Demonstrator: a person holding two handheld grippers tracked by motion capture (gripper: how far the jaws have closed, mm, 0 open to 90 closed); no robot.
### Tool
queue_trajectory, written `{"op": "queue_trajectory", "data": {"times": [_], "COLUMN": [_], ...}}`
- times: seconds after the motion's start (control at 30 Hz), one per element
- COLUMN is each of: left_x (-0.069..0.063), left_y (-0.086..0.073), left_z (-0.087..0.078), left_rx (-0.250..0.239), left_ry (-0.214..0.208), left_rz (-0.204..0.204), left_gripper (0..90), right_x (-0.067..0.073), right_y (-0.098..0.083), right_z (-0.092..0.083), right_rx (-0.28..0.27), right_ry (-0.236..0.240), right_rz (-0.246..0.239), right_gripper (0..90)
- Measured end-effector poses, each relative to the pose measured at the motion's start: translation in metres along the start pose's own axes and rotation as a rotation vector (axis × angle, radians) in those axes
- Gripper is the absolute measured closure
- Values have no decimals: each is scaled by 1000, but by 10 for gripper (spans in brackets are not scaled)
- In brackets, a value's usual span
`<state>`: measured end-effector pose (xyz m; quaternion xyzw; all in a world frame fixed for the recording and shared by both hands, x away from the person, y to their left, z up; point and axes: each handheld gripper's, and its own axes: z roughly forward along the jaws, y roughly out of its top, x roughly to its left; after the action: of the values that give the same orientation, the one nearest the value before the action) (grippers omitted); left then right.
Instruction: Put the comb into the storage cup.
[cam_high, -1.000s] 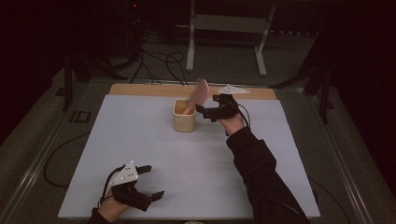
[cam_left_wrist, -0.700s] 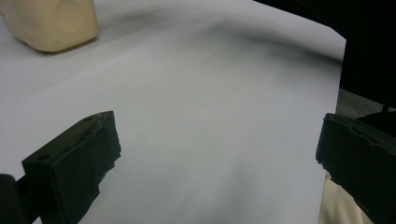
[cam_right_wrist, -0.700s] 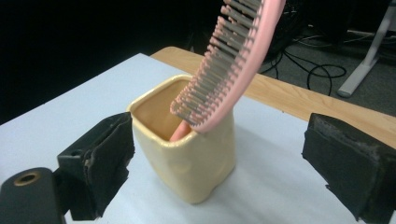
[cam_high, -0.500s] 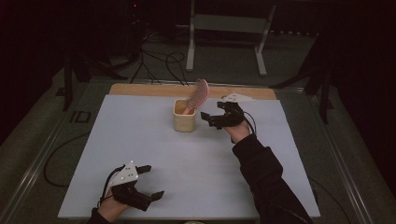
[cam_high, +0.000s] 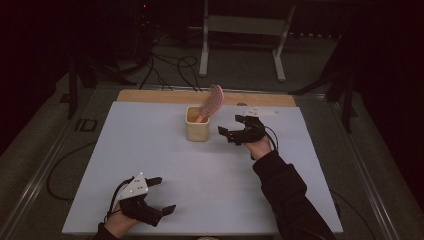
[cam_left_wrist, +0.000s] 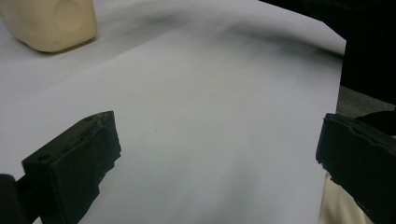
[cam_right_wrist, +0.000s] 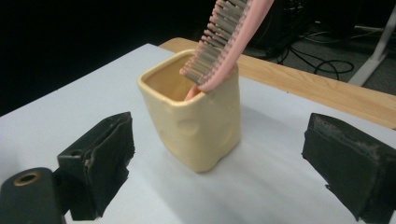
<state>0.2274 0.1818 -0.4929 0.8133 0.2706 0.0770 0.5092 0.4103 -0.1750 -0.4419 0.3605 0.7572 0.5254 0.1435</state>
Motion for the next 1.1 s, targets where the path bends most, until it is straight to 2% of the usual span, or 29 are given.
{"op": "queue_trajectory", "data": {"times": [0.43,0.8,1.1], "left_x": [-1,-1,-1], "left_y": [1,1,2], "left_z": [0,0,0], "left_rx": [0,-1,0], "left_ry": [-5,-5,-7], "left_rz": [9,9,10], "left_gripper": [2,2,2], "right_x": [6,9,12], "right_y": [-28,-50,-72], "right_z": [-18,-33,-51], "right_rx": [12,31,43], "right_ry": [38,36,54], "right_rz": [-8,-36,-35], "right_gripper": [89,89,89]}}
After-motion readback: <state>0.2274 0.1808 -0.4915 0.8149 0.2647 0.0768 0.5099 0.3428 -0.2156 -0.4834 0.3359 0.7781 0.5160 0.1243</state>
